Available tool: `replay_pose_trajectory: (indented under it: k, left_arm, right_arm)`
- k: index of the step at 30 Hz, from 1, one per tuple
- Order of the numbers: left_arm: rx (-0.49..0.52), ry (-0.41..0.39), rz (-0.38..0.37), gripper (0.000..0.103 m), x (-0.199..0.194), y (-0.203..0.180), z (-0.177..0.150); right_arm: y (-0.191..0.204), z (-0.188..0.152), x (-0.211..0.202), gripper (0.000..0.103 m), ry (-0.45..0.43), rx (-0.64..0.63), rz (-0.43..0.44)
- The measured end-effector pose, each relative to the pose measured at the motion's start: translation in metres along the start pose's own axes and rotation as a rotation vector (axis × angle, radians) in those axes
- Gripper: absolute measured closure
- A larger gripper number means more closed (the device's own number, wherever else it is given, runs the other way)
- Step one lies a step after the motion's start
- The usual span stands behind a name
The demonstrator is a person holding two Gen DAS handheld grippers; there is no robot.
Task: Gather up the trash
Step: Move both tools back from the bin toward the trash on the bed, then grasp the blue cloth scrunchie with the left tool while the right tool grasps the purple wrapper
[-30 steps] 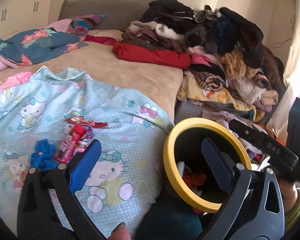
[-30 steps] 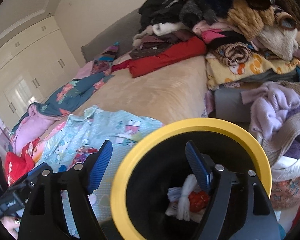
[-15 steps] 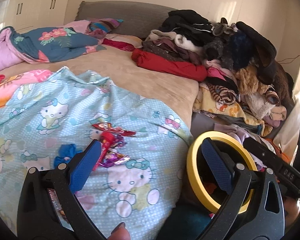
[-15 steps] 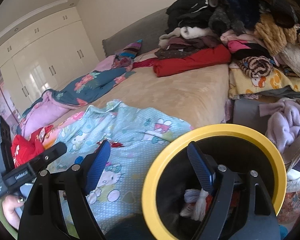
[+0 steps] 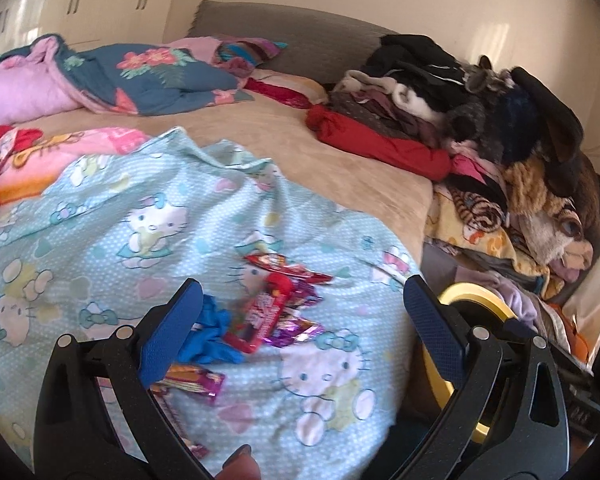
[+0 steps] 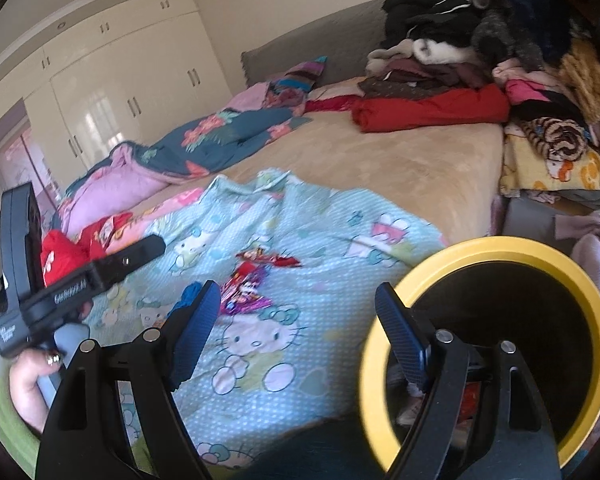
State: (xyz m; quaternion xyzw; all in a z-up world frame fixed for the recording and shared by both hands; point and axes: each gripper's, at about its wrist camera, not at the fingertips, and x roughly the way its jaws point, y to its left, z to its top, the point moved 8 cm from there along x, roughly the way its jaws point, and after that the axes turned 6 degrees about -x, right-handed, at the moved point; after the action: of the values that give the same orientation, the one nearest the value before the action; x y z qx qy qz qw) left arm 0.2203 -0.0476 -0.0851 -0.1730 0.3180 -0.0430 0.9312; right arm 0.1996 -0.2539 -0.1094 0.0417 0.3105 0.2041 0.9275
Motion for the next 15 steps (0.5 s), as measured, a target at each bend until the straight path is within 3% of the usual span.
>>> replay_pose_trajectory:
  k: [7, 15]
  left_arm:
    - [-0.070, 0.021, 0.060, 0.012, 0.010, 0.047, 0.003]
    - [-0.139, 0.085, 0.089, 0.040, 0.027, 0.083, -0.011]
  right_arm:
    - [0.023, -0.009, 0.037, 0.026, 0.072, -0.027, 0.030]
    - [0.044, -0.020, 0.089, 0.029, 0.169, -0.056, 0.065]
